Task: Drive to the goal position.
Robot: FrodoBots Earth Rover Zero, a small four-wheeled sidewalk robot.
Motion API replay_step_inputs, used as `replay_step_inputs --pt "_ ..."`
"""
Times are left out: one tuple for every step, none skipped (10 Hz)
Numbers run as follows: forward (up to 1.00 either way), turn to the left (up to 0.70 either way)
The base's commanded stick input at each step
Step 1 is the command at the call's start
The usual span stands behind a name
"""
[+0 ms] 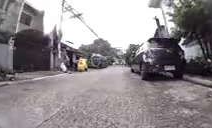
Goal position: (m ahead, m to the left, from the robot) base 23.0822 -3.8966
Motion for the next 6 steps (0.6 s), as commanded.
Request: replay_step_inputs --pt "1.0 0.0" --pt "1.0 0.0" --pt "1.0 0.0" --pt "1.0 0.0" --pt "1.0 0.0" --pt "1.0 0.0"
